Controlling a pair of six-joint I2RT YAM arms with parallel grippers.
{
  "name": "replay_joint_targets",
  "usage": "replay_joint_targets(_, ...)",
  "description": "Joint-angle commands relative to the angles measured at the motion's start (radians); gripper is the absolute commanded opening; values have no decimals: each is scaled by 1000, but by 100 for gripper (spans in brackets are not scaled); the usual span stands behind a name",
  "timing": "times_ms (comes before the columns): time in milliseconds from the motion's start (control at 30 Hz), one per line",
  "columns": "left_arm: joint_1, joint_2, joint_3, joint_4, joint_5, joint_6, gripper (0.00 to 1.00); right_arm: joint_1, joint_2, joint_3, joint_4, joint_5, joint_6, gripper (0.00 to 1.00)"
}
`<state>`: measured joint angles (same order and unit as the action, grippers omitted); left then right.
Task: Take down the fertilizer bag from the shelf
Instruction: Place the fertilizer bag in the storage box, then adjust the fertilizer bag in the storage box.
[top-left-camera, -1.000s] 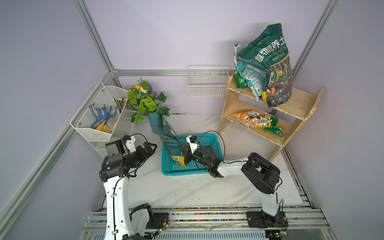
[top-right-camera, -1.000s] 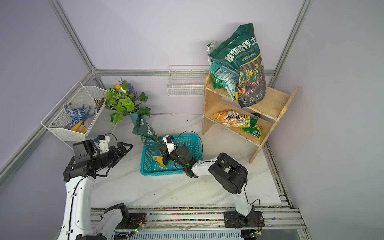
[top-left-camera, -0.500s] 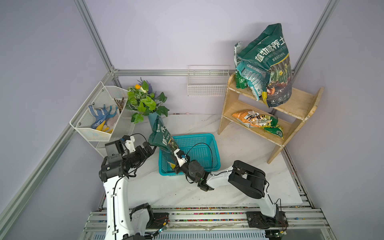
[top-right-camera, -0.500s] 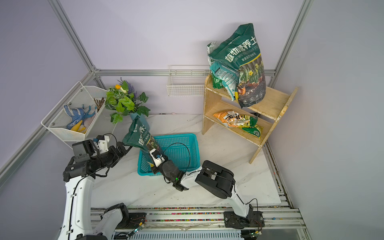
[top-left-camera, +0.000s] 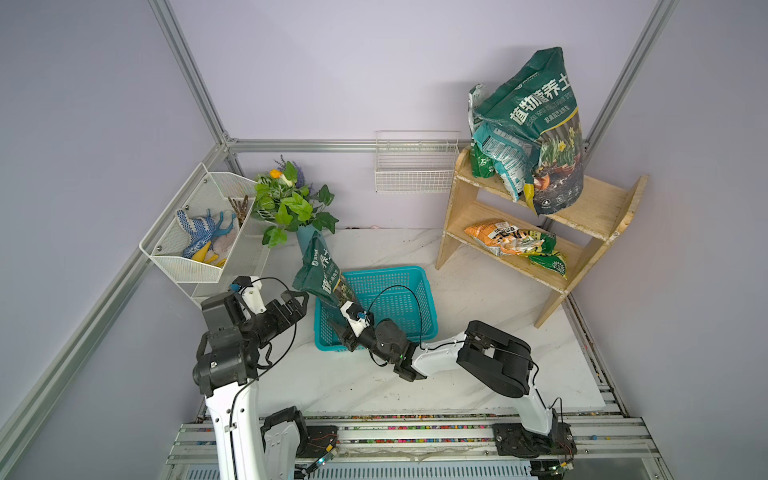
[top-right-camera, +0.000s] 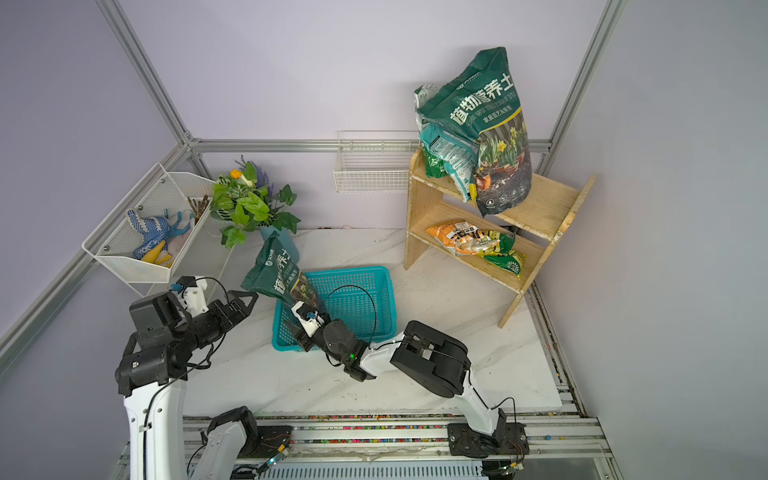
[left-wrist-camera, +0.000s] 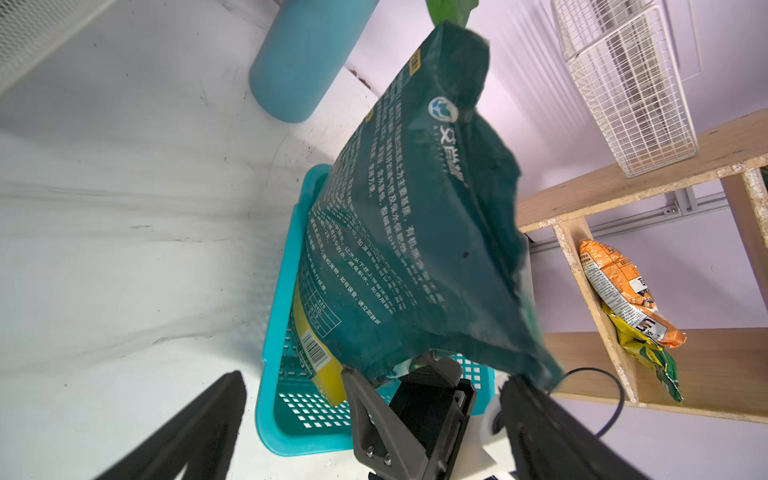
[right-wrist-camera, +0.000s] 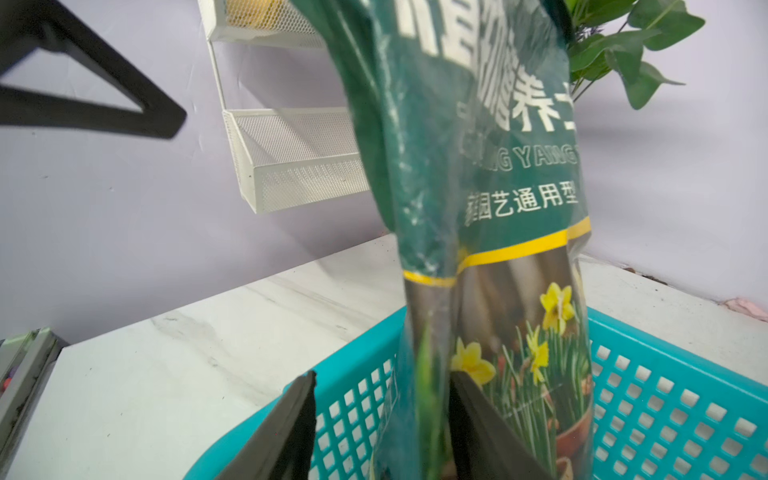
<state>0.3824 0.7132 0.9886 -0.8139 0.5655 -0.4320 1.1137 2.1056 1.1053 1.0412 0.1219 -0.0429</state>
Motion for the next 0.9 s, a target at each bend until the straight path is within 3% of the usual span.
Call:
replay_joint_targets(0, 6, -44, 0, -10, -42, 9, 100, 6, -94, -44, 29, -40, -4, 67)
replay_joint_targets(133, 6, -101, 4, 7, -27, 6, 100, 8, -186, -35, -87, -81, 5, 77)
replay_joint_targets(367, 6, -93, 2, 24, 30, -3, 100, 6, -354, -42, -249, -73, 59, 78)
replay_joint_targets(500, 6, -135, 7, 23, 3, -5, 100, -1, -397, -7, -355, 38, 114, 68)
replay_joint_targets(567, 6, -150, 10, 23, -1, -6, 100, -12, -359, 87, -480, 34, 143, 51)
replay_joint_targets(633, 6, -159, 11, 23, -2, -7, 100, -12, -303, 160, -550, 2, 150, 46)
replay_joint_targets(867, 4, -166, 12, 18, -24, -7, 100, -2, -116, 333, -617, -99, 199, 46)
